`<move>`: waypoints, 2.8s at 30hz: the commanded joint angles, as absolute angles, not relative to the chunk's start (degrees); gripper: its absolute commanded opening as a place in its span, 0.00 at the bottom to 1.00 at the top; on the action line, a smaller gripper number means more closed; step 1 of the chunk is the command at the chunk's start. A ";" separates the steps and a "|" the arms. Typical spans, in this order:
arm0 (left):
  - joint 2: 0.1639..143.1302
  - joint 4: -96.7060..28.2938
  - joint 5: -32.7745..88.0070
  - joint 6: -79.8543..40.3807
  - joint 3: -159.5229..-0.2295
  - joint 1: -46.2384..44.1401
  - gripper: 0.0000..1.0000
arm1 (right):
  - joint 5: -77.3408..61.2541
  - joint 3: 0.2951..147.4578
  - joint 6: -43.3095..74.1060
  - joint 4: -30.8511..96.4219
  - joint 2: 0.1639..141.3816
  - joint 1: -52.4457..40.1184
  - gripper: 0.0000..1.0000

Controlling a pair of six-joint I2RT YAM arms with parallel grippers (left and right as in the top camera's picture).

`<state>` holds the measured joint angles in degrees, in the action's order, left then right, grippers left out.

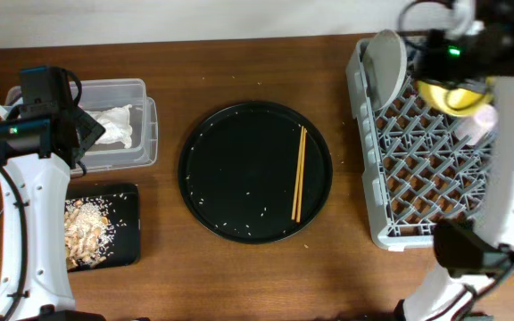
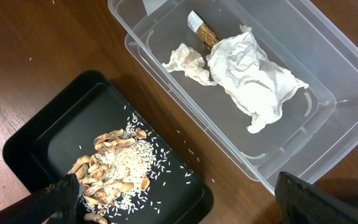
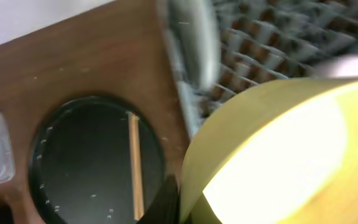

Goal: Sort waste into correct bins and load items into the dishwasher rack
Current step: 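Carry the yellow bowl to the rack's back row and lower it, then release the yellow bowl upside down and withdraw the right gripper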

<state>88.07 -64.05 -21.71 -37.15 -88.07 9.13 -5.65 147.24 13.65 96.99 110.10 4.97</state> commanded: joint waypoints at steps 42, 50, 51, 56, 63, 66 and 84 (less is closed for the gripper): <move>87.79 -64.03 -22.31 -36.84 -88.23 9.23 0.99 | -30.35 136.07 17.67 63.09 130.69 36.69 0.51; 87.79 -64.03 -22.31 -36.86 -88.23 9.23 0.99 | -8.60 135.90 13.54 51.31 134.43 27.27 0.05; 87.79 -64.03 -22.31 -36.86 -88.23 9.21 1.00 | -7.25 135.90 13.56 49.78 135.87 26.33 0.05; 87.79 -64.03 -22.31 -36.84 -88.23 9.23 0.99 | -2.11 135.92 13.61 52.36 140.25 25.19 0.04; 87.79 -64.03 -22.31 -36.84 -88.23 9.23 0.99 | -3.01 136.07 14.00 61.67 125.01 25.12 0.04; 87.79 -64.03 -22.31 -36.86 -88.23 9.23 0.99 | -30.06 136.07 13.76 65.36 114.21 25.12 0.98; 87.79 -64.03 -22.31 -36.84 -88.23 9.23 0.99 | -0.14 123.17 23.07 82.70 129.97 -29.21 0.86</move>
